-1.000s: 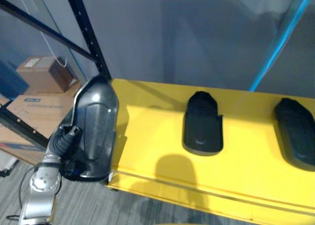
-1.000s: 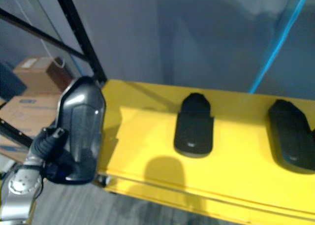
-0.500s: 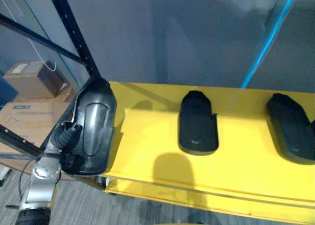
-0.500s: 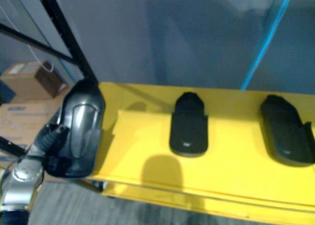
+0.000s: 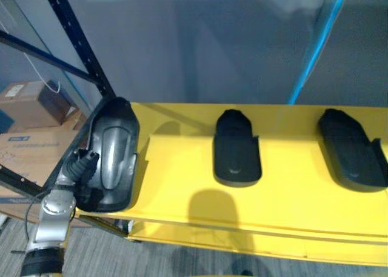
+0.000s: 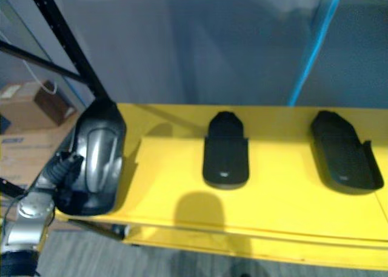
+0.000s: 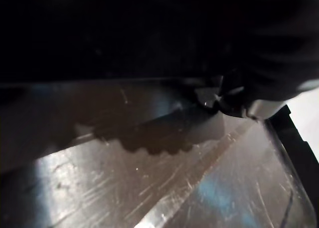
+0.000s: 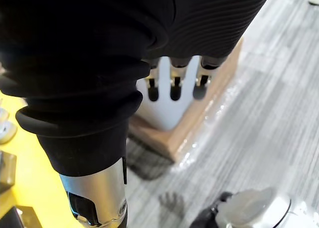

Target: Walk over and take plastic housings, then place them on the shelf

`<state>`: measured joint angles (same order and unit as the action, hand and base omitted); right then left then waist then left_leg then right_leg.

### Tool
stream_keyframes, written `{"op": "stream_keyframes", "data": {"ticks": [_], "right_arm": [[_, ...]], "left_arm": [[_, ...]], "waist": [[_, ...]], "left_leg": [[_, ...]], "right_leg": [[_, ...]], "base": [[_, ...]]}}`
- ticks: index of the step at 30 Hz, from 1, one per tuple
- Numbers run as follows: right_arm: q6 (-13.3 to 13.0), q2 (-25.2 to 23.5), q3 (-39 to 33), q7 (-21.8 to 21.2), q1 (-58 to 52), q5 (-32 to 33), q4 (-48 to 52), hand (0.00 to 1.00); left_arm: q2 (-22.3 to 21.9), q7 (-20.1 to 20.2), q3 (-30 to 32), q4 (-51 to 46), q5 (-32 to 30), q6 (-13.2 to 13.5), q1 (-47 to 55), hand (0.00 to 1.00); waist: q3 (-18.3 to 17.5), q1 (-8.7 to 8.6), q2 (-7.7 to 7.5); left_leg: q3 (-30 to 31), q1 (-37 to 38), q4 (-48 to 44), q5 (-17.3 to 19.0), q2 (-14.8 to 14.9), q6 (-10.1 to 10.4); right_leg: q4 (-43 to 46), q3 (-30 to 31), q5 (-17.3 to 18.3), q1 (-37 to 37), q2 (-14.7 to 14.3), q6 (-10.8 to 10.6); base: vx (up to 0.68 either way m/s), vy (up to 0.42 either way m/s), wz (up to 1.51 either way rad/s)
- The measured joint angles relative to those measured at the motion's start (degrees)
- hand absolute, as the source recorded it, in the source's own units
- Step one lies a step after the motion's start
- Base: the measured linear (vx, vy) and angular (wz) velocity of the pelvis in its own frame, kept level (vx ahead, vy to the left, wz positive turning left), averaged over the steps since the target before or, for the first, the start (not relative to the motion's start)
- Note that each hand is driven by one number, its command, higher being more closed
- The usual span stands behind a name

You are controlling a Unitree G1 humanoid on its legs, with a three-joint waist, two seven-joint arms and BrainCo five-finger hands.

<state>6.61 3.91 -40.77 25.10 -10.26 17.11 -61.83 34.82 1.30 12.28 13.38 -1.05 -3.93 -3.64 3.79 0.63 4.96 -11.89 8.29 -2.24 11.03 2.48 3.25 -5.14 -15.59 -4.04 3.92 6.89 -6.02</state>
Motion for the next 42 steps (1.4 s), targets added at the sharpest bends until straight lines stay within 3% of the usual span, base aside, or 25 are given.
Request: {"op": "stream_keyframes", "data": {"ticks": [9,17,22,31,42], "right_arm": [[0.9,0.0,0.0,0.0,-0.4,0.0,0.2,0.0],[1.1,0.0,0.0,0.0,-1.3,0.0,0.2,0.0],[1.1,0.0,0.0,-0.1,-2.2,-0.9,0.1,0.0],[0.7,-0.1,0.0,-1.7,-2.5,-2.2,0.1,0.0],[0.6,-0.1,0.0,-2.7,-2.5,-2.3,0.1,0.0]], "left_arm": [[4.7,0.4,-0.5,10.8,0.1,-3.3,-8.2,1.0],[10.3,5.3,-4.2,19.2,1.2,-4.9,-18.0,1.0],[10.8,7.3,-4.4,22.0,5.4,-4.9,-20.7,1.0],[11.9,9.1,-6.8,24.1,7.2,-4.9,-23.3,1.0],[11.0,10.4,-6.8,28.1,6.5,-8.8,-23.9,1.0]], "waist": [[0.3,-0.62,0.1],[2.2,-1.66,0.08],[2.5,-2.85,0.29],[3.4,-3.77,-0.1],[3.7,-4.46,-0.53]], "left_leg": [[-1.4,0.0,0.0,0.0,-0.1,0.0],[-3.0,-0.3,0.0,0.0,-0.2,0.0],[-3.1,-0.3,0.0,0.0,-0.2,0.0],[-4.5,-0.3,0.0,0.1,-0.3,0.1],[-4.6,-0.4,-0.2,0.1,-0.3,0.2]], "right_leg": [[0.1,1.6,-0.2,-0.8,-0.1,-0.1],[0.5,3.1,-0.8,-2.0,-0.1,0.1],[0.5,3.3,-0.8,-2.1,-0.1,0.1],[0.5,4.9,-1.0,-3.0,-0.1,0.1],[0.5,5.0,-1.0,-3.0,-0.1,0.1]], "base": [[0.0,-0.001,-0.08],[-0.01,0.003,-0.11],[0.0,0.0,-0.01],[0.0,0.001,-0.08],[0.0,0.0,0.0]]}}
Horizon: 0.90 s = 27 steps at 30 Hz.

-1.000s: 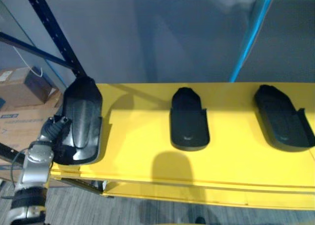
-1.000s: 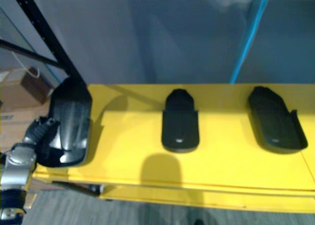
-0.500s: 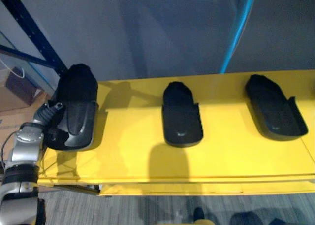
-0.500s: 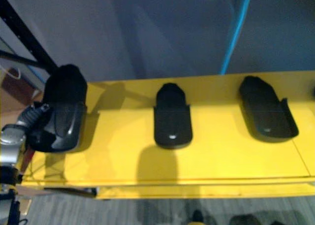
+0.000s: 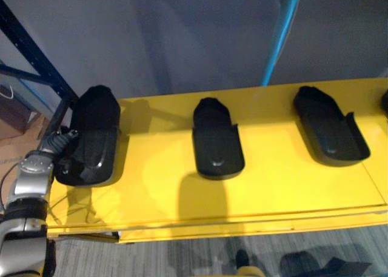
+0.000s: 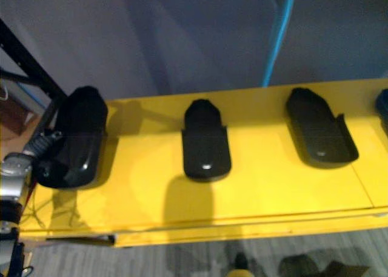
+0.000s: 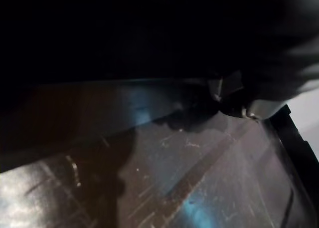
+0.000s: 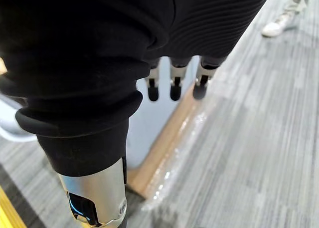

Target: Walk over and take plastic housings, then place them on the shelf

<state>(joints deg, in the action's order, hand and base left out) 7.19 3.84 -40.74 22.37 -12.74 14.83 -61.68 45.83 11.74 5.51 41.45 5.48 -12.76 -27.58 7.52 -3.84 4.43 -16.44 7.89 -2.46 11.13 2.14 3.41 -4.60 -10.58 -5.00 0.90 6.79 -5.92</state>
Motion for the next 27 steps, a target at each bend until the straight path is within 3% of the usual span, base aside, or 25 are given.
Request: {"op": "stream_keyframes", "data": {"ticks": [9,15,20,27], "right_arm": [[0.0,0.1,0.3,-0.5,-0.1,-1.2,0.3,0.0],[0.3,0.4,2.5,-1.4,0.3,-1.2,2.3,0.0],[1.7,1.3,2.8,-2.6,0.9,-0.9,2.9,0.0],[3.5,2.4,5.2,-3.6,2.5,1.9,2.9,0.0]], "left_arm": [[-1.6,0.0,-2.0,0.1,-1.5,-2.3,-1.1,1.0],[-2.0,-0.3,-7.4,-6.4,-1.3,-7.7,-2.5,1.0],[-2.2,-0.1,-11.5,-13.6,-1.2,-13.8,-6.2,1.0],[-2.2,0.2,-14.0,-17.8,-1.3,-16.2,-6.7,1.0]], "waist": [[0.4,-0.03,-0.12],[1.3,-0.14,0.3],[3.3,0.19,0.26],[3.5,1.57,0.11]], "left_leg": [[0.6,-1.5,-0.3,0.0,0.0,0.0],[3.2,-3.3,-1.3,0.0,0.0,0.0],[7.1,-6.0,-2.9,-0.1,0.0,-0.1],[9.8,-7.6,-4.2,-0.2,0.0,-0.1]], "right_leg": [[0.0,-0.5,0.0,-1.0,0.1,0.0],[0.0,-3.3,0.3,-0.9,0.5,0.4],[0.9,-7.2,1.1,-1.0,1.2,1.0],[1.9,-10.6,1.5,-0.9,1.6,1.6]], "base": [[0.0,-0.002,0.03],[0.01,-0.005,0.23],[0.0,-0.003,0.37],[0.03,0.002,0.22]]}}
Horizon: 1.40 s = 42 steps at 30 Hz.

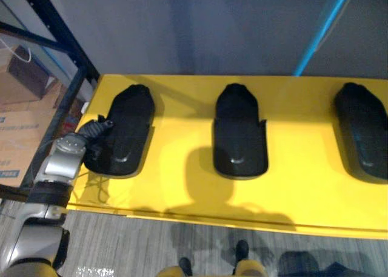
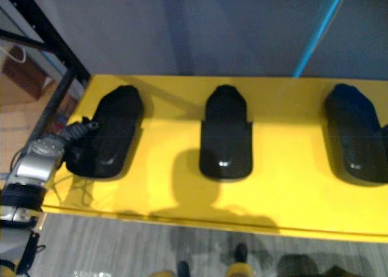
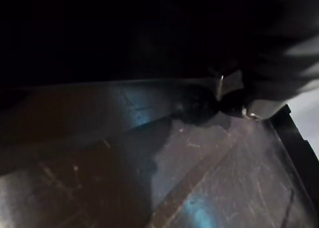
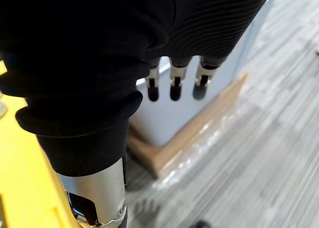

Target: Walk over and take plastic housings, then place them on the shelf

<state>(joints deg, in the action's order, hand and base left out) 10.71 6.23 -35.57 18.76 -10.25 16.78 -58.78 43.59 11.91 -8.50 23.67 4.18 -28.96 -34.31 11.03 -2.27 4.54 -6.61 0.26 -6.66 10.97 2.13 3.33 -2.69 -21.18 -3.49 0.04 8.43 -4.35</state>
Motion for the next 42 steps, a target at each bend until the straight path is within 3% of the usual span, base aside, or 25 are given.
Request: {"op": "stream_keyframes", "data": {"ticks": [7,13,15,16,17,20,27,36,42], "right_arm": [[4.5,1.0,3.5,0.0,0.0,0.9,-0.2,0.0],[6.2,1.9,4.4,0.0,0.3,1.0,-0.1,0.0],[6.8,2.2,5.7,0.0,0.8,0.9,-0.1,0.0],[7.2,3.1,6.4,0.0,1.3,0.9,-0.9,0.0],[7.1,3.7,6.3,0.1,1.7,0.8,-0.9,0.0],[7.2,2.1,6.5,-0.1,2.3,0.6,-0.9,0.0],[7.1,2.0,8.3,-0.1,2.6,0.5,-1.0,0.0],[7.1,2.1,8.4,-0.1,2.8,0.4,-2.3,0.0],[7.1,2.0,8.4,-0.1,2.9,0.4,-3.1,0.0]], "left_arm": [[0.0,0.2,-1.6,-0.5,-0.3,0.7,0.0,1.0],[0.0,-0.6,-1.7,-2.1,-0.8,4.2,2.1,1.0],[0.0,-0.9,-1.6,-2.4,-0.8,5.9,2.9,1.0],[-0.2,-1.0,-1.9,-3.0,-0.8,7.1,3.5,1.0],[-0.2,-1.1,-1.9,-4.2,-0.9,7.7,3.8,1.0],[-0.2,-2.7,-1.8,-6.9,-2.6,10.2,5.3,1.0],[-1.5,-6.1,-1.8,-6.6,-5.4,12.4,7.5,1.0],[-4.4,-10.7,-1.9,-4.8,-9.3,14.8,8.6,1.0],[-5.9,-12.6,-1.8,-4.0,-9.8,15.9,9.1,1.0]], "waist": [[0.4,1.24,-0.54],[0.6,1.69,-0.96],[2.2,1.63,-3.12],[2.0,1.51,-2.34],[2.1,1.69,-1.49],[2.1,3.2,-2.78],[1.9,3.22,-2.89],[1.3,3.14,-3.0],[-0.2,3.21,-3.91]], "left_leg": [[1.4,-0.3,-3.0,0.0,0.0,0.0],[1.4,-0.7,-5.4,0.0,0.0,0.0],[1.1,-4.9,-13.4,1.1,-1.6,-0.3],[1.6,-5.1,-5.4,0.2,-1.4,-0.4],[1.4,-4.6,-1.0,-3.5,-0.1,0.1],[1.4,-4.2,-0.9,-3.6,-1.1,0.0],[2.0,-2.6,-1.7,-3.6,1.2,0.0],[1.4,-2.3,-1.5,-3.6,1.2,0.0],[1.3,-2.4,-1.4,-3.6,1.3,0.0]], "right_leg": [[2.3,-2.5,0.8,1.4,0.7,1.2],[3.4,-4.1,1.5,2.2,1.2,1.8],[3.9,-4.1,1.6,3.7,3.9,1.8],[4.3,-4.4,1.7,3.9,4.1,1.7],[5.2,-4.9,2.8,3.8,3.5,0.1],[6.1,-5.3,3.1,3.8,4.6,-0.3],[10.8,-5.4,3.6,4.0,3.6,0.4],[8.8,-5.4,4.3,5.0,3.2,0.0],[8.0,-5.4,4.2,5.2,3.1,-0.2]], "base": [[0.04,0.013,0.16],[0.06,0.008,0.09],[0.05,0.036,0.23],[0.06,0.03,0.18],[0.06,0.013,0.05],[0.09,0.054,0.05],[0.06,-0.031,0.04],[0.02,-0.027,-0.03],[0.0,0.0,0.0]]}}
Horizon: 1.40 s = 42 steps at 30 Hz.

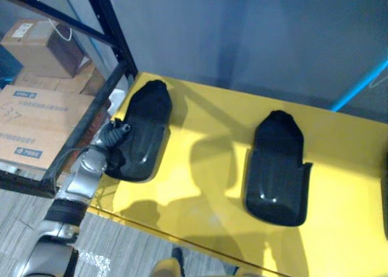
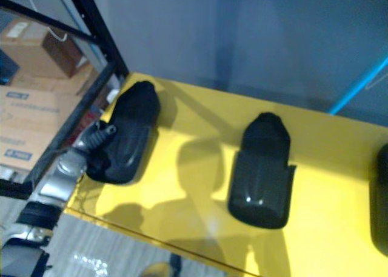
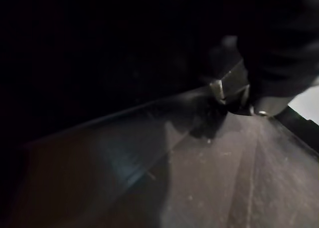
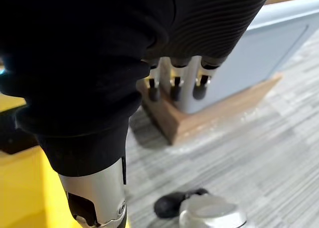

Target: Walk over and take plastic housings, then place them on the shelf

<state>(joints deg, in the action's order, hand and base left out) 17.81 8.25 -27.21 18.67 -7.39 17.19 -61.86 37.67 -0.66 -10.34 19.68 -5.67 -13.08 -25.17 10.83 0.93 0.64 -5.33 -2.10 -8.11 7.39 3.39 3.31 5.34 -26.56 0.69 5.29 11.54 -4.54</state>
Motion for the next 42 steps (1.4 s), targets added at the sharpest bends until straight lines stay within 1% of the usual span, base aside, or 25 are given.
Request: {"op": "stream_keyframes", "data": {"ticks": [1,3,7,12,15,18,21,27,29,31,35,38,40,42], "right_arm": [[0.0,0.0,0.0,0.0,0.0,0.0,0.0,0.0],[0.0,0.0,0.0,0.0,0.1,0.0,-0.1,0.0],[0.2,-0.2,0.0,0.0,1.0,0.0,-0.6,0.0],[0.2,-0.2,0.0,0.0,1.6,0.0,-0.9,0.0],[0.2,-0.3,0.0,0.0,1.8,0.0,-1.2,0.0],[0.9,-0.3,0.0,0.0,2.1,-0.1,-1.5,0.0],[1.1,-0.3,0.0,0.0,2.2,-0.1,-1.6,0.0],[1.1,-0.3,0.0,0.0,2.8,-0.1,-1.6,0.0],[1.1,-0.3,0.0,0.0,3.0,-0.1,-1.6,0.0],[1.1,-0.3,0.1,0.0,3.2,-0.1,-1.6,0.0],[1.1,-0.2,0.2,0.0,3.2,-0.1,-1.6,0.0],[1.2,-0.2,0.3,0.1,3.2,0.0,-1.4,0.0],[2.2,-0.2,0.5,0.1,3.3,0.1,-0.9,0.0],[2.5,-0.2,0.5,-0.2,3.0,0.0,-0.6,0.0]], "left_arm": [[0.0,-0.3,0.0,0.0,0.0,0.0,0.1,1.0],[-0.3,-0.8,0.0,0.2,-0.5,0.2,0.1,1.0],[-0.8,-1.0,0.0,1.0,-1.7,0.5,0.1,1.0],[-1.7,-1.6,0.0,1.7,-2.2,0.5,-0.3,1.0],[-2.2,-1.8,0.0,1.7,-2.2,0.5,-0.3,1.0],[-2.2,-2.0,-0.2,1.7,-2.2,0.5,-0.1,1.0],[-2.2,-2.8,-1.2,1.7,-2.2,0.5,-0.2,1.0],[-2.6,-2.9,-1.2,1.7,-2.2,0.5,-0.1,1.0],[-2.8,-3.0,-1.2,1.7,-2.3,0.5,-0.1,1.0],[-3.3,-3.0,-1.2,1.7,-4.0,0.5,-0.1,1.0],[-4.4,-3.0,-1.3,1.7,-4.4,0.5,-0.1,1.0],[-4.4,-3.1,-1.7,1.7,-4.4,0.5,-0.2,1.0],[-4.4,-3.5,-1.7,1.7,-4.4,0.6,-0.3,1.0],[-4.4,-3.5,-1.6,1.6,-4.4,0.4,-0.2,1.0]], "waist": [[-0.1,0.0,-0.1],[-0.2,-0.03,-0.19],[-0.5,-0.25,-0.36],[-0.5,-0.38,-0.41],[-0.8,-0.39,-0.44],[-0.8,-0.47,-0.44],[-0.8,-0.5,-0.44],[-0.8,-1.15,-0.54],[-0.7,-1.17,-0.56],[-0.7,-1.49,-0.69],[-0.6,-1.66,-0.82],[-0.4,-1.71,-1.13],[-0.3,-1.78,-1.24],[-0.2,-1.86,-1.42]], "left_leg": [[0.0,0.0,0.0,0.0,0.0,0.0],[-0.1,0.0,0.1,0.0,0.0,0.0],[-0.1,0.0,0.6,0.0,-0.1,0.0],[-0.1,0.0,1.1,0.0,-0.2,0.0],[-0.1,0.0,1.8,-0.2,-0.4,0.3],[-0.3,0.0,1.9,-0.2,-0.5,0.3],[-0.3,-0.1,2.7,-1.0,-0.7,0.3],[-0.2,-0.1,4.6,-2.2,-1.2,0.1],[-0.3,-0.1,5.3,-2.8,-1.4,0.0],[-0.2,-0.1,6.3,-3.6,-1.8,0.0],[-0.2,0.1,7.9,-4.8,-2.6,-0.4],[-0.2,0.1,9.6,-6.1,-3.2,-0.6],[-0.4,-0.1,10.1,-6.7,-3.3,-0.6],[-0.6,0.2,10.6,-7.0,-3.5,-0.6]], "right_leg": [[-0.1,0.0,-0.1,0.0,0.0,-0.1],[-0.7,0.0,-0.7,0.2,0.0,-1.1],[-1.8,0.0,-1.3,0.3,-0.1,-1.9],[-2.8,0.0,-1.8,0.4,-0.3,-2.3],[-3.4,0.0,-1.8,0.3,-0.3,-2.4],[-3.8,0.1,-1.9,0.3,-0.3,-2.5],[-3.9,0.1,-1.9,-0.2,-0.3,-2.5],[-5.1,0.0,-1.9,-0.5,-0.4,-2.5],[-5.1,0.1,-2.0,-1.0,-0.2,-2.6],[-5.5,0.1,-2.0,-1.3,0.0,-2.6],[-6.0,0.1,-2.0,-1.6,0.5,-2.6],[-6.1,0.1,-1.9,-2.4,0.8,-2.6],[-6.0,0.5,-1.8,-3.1,0.9,-2.4],[-5.8,1.1,-1.6,-3.2,0.9,-2.1]], "base": [[0.0,0.0,0.0],[0.0,0.0,0.0],[0.0,0.0,0.0],[-0.03,0.005,-0.02],[-0.02,0.002,-0.01],[-0.04,-0.002,-0.05],[-0.05,-0.005,-0.02],[-0.06,-0.01,0.0],[-0.08,-0.011,-0.05],[-0.07,0.004,0.0],[-0.07,0.01,0.0],[-0.08,0.006,-0.03],[-0.07,0.003,-0.04],[-0.04,0.006,-0.06]]}}
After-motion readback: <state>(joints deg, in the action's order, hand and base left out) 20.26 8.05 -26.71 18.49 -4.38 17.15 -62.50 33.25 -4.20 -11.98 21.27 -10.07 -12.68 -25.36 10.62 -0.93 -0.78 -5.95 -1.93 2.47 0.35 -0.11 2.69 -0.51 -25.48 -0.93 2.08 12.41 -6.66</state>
